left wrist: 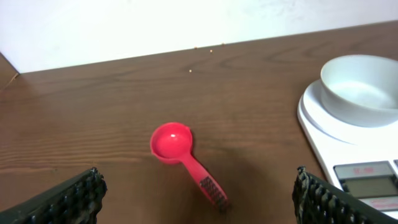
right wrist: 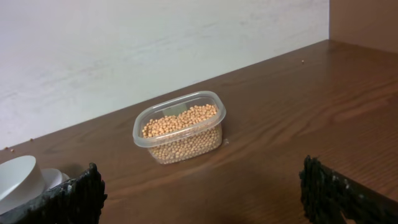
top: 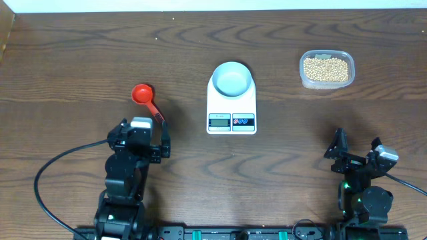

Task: Scoop item into bowl and weigh 50g on scale
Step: 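Reach the left gripper toward the red scoop's handle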

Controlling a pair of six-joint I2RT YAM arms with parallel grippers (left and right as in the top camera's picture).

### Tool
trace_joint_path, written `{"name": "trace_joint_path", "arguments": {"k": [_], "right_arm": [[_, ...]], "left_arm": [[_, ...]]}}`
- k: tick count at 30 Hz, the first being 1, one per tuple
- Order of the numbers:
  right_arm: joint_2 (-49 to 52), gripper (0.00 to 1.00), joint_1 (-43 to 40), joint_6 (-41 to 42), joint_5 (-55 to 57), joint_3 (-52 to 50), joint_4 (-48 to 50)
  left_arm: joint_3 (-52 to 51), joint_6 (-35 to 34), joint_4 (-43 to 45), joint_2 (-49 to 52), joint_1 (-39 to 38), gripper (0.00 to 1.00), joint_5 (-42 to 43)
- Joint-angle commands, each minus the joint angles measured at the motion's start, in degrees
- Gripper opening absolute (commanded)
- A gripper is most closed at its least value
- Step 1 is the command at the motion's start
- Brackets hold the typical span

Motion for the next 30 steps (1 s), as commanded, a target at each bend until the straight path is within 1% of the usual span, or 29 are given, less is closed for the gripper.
{"name": "trace_joint_path", "arguments": {"k": [1, 3, 10, 15, 17, 23, 30], "right_arm": [[-0.3, 0.99, 0.5, -0.7, 0.3, -0.1, -0.2], [-0.3, 0.99, 0.5, -0.7, 0.3, -0.1, -0.2], [-0.3, 0.99, 0.5, -0.7, 0.3, -0.1, -0.2], [-0.3, 0.99, 0.5, -0.7, 0.3, -0.1, -0.2], [-0.3, 0.99, 0.5, -0.7, 0.3, -0.1, -0.2], [-0.3, 0.99, 0.5, -0.7, 0.3, -0.1, -0.2], [-0.3, 0.99, 0.5, -0.7, 0.3, -0.1, -0.2]], "left_arm": [[3.7, -3.4, 0.2, 1.8, 0.3, 0.98, 0.8], [4.7, -4.5, 0.2, 2.9, 0.3, 0.98, 1.0], [10.0, -4.7, -3.4, 7.8, 0.3, 0.98, 4.3], [15.5, -5.7, -6.7, 12.0, 1.3, 0.98, 9.8], [18.2, -7.0, -8.4, 13.9, 2.6, 0.98, 12.3], [26.7, -7.6, -14.2, 20.4, 7.8, 0.98, 21.3], [39.3, -7.6, -25.0, 32.3, 16.1, 0.98, 32.0]]}}
